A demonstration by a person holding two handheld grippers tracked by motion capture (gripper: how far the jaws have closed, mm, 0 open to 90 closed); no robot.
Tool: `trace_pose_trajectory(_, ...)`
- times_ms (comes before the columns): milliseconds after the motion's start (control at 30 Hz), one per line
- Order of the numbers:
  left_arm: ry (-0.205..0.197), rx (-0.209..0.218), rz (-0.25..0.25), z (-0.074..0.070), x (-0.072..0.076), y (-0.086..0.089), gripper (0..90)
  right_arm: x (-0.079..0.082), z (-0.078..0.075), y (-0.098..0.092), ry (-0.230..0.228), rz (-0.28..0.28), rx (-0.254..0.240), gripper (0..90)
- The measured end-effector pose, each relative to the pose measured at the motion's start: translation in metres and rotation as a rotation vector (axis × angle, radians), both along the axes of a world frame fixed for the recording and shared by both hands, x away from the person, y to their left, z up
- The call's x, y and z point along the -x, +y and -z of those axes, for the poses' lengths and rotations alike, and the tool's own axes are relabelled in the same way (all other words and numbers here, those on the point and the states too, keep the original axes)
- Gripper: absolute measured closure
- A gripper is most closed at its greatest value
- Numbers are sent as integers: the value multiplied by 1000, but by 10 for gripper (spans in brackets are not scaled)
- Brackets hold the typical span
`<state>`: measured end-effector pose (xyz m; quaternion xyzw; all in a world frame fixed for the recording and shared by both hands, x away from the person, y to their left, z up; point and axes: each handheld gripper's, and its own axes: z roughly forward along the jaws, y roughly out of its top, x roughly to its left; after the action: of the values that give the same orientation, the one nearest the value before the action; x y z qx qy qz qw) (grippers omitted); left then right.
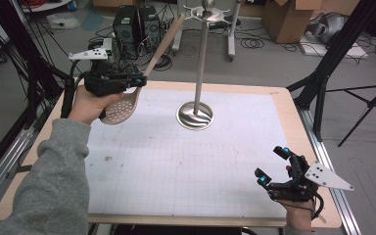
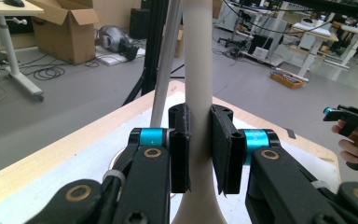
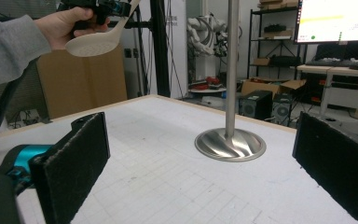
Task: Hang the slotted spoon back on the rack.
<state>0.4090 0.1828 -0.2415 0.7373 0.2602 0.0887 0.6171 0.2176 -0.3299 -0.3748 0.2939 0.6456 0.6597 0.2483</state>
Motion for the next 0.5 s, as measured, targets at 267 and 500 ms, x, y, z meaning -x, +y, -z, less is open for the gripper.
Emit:
trace_pose_trajectory(267,7,3,9,2,-1,-3,778,1,-1,-2,-8,3,1,26)
trace_pose_trajectory(500,24,10,14,4,-4,-9,778,1,-1,-2,-2,-3,0,26)
